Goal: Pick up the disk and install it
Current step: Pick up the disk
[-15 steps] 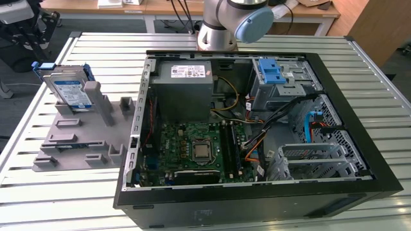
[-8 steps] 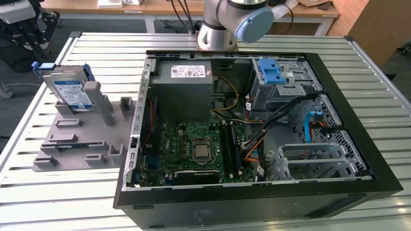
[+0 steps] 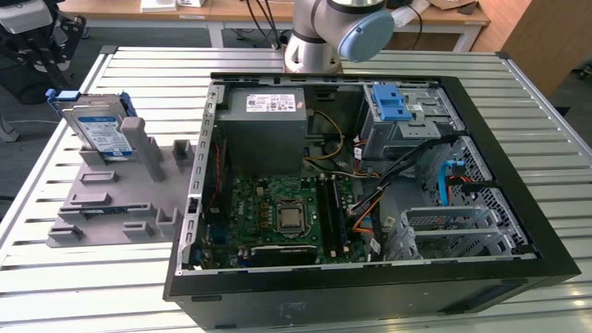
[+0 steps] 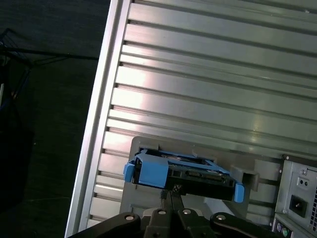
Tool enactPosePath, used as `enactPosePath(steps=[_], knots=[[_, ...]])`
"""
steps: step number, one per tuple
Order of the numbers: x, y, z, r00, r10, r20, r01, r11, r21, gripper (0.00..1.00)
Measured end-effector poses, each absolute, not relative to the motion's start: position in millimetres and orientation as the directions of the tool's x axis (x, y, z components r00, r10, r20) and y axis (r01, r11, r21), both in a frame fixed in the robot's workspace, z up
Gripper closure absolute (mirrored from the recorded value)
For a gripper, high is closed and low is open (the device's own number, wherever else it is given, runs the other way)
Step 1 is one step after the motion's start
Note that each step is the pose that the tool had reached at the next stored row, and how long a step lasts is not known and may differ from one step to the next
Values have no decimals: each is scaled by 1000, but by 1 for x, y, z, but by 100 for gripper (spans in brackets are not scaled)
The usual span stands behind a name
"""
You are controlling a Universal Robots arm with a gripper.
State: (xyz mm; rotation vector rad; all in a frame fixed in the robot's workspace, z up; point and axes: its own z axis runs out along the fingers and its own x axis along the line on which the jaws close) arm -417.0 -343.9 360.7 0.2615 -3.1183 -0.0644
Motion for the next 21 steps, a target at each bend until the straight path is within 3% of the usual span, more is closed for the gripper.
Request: enactPosePath(steps=[21], knots=[[-417,-344,361,-974,-226,8,-225,973,42,89]])
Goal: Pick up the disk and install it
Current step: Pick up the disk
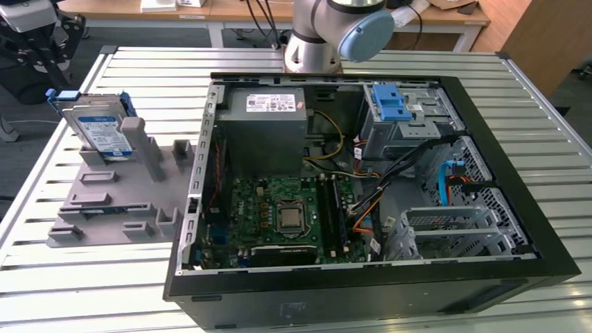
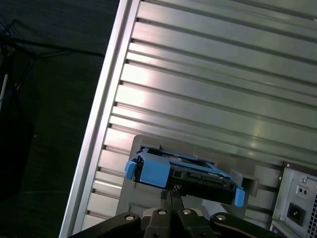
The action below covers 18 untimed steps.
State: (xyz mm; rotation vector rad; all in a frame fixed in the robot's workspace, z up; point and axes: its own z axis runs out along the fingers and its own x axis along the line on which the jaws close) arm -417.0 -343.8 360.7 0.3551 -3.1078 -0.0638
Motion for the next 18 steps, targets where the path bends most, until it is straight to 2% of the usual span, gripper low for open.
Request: enactPosePath(steps=[18], knots=[[-417,-344,361,-951,-309,8,-308,950,42,89]])
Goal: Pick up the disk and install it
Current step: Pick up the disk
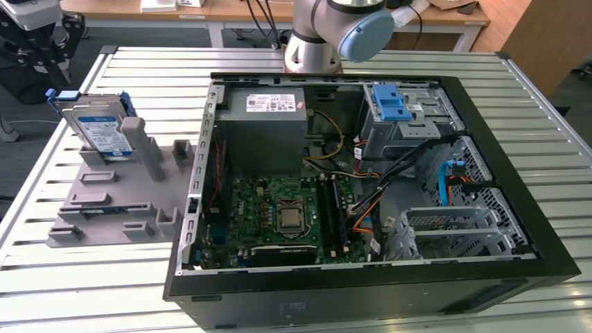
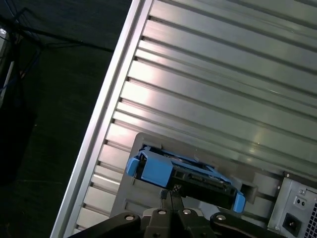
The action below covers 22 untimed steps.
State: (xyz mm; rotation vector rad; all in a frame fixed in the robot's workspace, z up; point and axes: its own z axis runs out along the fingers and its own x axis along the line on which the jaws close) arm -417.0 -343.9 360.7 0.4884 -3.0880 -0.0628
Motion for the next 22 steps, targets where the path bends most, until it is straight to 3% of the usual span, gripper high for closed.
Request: enactPosePath(steps=[22], knots=[[-417,-344,361,-930,-368,8,-368,929,42,89]])
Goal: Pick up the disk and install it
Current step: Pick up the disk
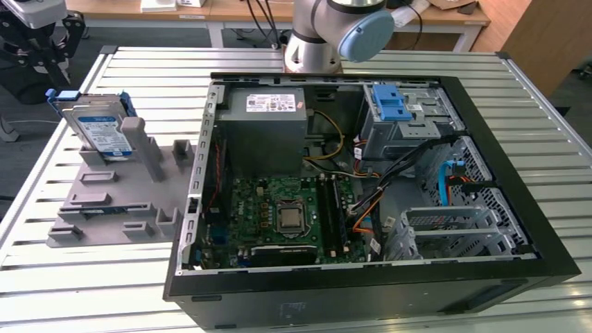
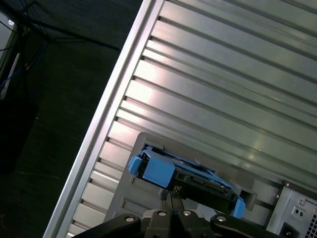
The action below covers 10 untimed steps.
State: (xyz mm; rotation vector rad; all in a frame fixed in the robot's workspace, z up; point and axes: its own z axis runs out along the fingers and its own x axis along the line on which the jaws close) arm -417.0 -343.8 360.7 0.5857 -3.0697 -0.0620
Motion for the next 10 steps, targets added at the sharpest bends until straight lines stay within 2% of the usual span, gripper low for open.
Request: enactPosePath(steps=[10], knots=[[-417,-344,361,-903,-429,8,-428,903,42,89]])
